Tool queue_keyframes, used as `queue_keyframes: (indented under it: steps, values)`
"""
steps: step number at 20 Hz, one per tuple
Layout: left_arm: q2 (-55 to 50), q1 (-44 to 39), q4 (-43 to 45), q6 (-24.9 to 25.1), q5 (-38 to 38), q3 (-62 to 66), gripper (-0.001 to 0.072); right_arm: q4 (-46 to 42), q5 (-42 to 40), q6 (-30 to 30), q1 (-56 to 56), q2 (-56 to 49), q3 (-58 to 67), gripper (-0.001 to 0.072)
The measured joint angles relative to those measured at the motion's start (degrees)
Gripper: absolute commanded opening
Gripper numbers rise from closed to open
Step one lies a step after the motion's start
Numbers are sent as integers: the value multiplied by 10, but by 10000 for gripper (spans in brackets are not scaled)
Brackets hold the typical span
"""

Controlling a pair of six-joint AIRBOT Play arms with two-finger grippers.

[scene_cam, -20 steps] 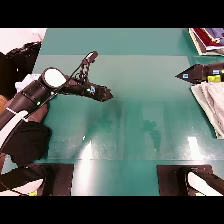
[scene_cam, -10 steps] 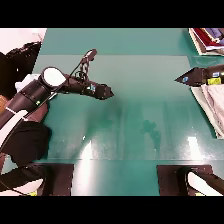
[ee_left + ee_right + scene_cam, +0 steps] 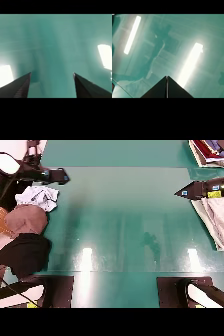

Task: Fold the shirts.

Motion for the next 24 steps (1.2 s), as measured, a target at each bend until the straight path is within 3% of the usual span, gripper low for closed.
queue_keyframes:
  steps: [5,12,13,14,15,20,24]
  values:
    - [-73,94,108,-44,2,6,627,0,1,0,0,0,0,14]
    - [-181,143,142,-58,29,8,603,0,0,0,0,0,0,14]
    - [-187,144,144,-59,37,9,398,0,-1,0,0,0,0,14]
    - [-192,144,145,-59,39,9,130,0,-3,0,0,0,0,14]
    - [-195,145,145,-59,41,11,20,0,-5,0,0,0,0,14]
    - [-186,146,143,-59,3,62,18,0,-22,0,0,0,5,14]
    - [-110,136,79,-46,-16,157,18,1,-56,0,0,0,60,14]
